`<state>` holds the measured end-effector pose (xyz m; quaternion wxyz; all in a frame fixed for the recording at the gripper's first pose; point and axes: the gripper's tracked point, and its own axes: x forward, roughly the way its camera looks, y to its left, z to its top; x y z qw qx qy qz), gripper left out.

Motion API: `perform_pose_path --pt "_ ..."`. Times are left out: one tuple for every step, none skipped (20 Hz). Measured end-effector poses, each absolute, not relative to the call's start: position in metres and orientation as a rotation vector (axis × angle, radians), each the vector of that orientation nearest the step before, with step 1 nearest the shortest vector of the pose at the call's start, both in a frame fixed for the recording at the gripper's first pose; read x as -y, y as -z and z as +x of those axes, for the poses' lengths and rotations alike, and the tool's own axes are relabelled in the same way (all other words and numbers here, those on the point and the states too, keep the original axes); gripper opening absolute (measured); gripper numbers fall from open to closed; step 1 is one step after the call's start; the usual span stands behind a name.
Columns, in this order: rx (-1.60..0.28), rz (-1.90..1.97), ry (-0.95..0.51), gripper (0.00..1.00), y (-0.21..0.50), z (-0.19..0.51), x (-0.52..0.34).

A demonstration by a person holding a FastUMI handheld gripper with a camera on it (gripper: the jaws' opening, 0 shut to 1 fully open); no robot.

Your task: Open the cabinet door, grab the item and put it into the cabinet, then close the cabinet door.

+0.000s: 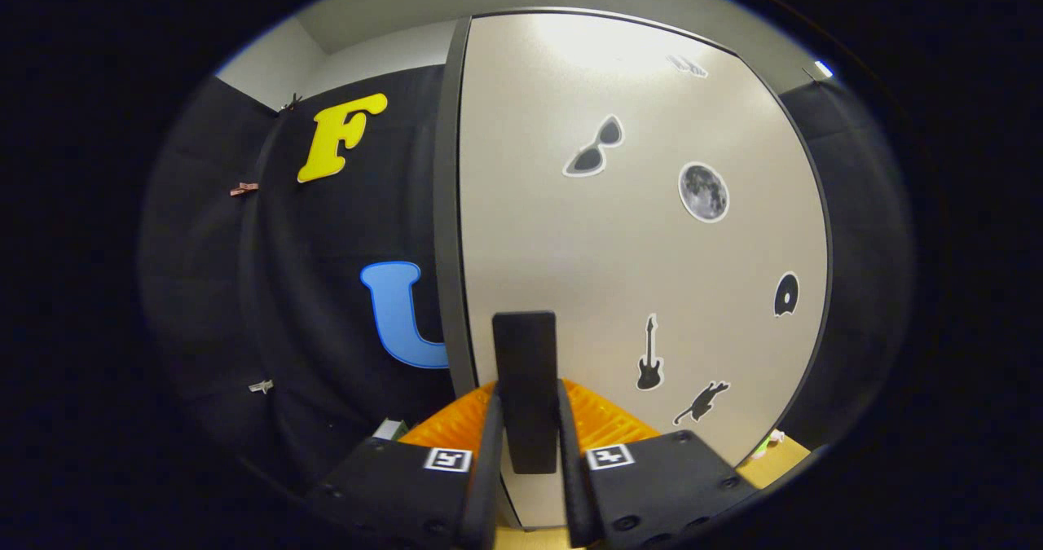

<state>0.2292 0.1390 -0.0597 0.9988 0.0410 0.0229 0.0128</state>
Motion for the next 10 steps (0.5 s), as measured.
perform_pose_path --pt "-0.05 0.061 -0.02 0.34 0.063 0.228 -0.139" --pt "-0.029 0.038 -0.017 0.34 0.059 0.225 -0.139" --pt "-0.032 0.021 -0.019 0.26 0.062 0.229 -0.14" --pt "-0.032 0.017 -0.029 0.22 0.061 0.227 -0.14" --pt "-0.042 0.028 -0.04 0.18 0.062 0.227 -0.139" --pt "-0.053 0.034 -0.055 0.18 0.062 0.228 -0.14" --pt "-0.062 0.037 -0.067 0.18 0.062 0.226 -0.139" --pt "-0.063 0.034 -0.079 0.18 0.061 0.223 -0.139" --pt "-0.069 0.032 -0.09 0.18 0.062 0.22 -0.139" --pt "-0.067 0.036 -0.104 0.18 0.06 0.216 -0.139"
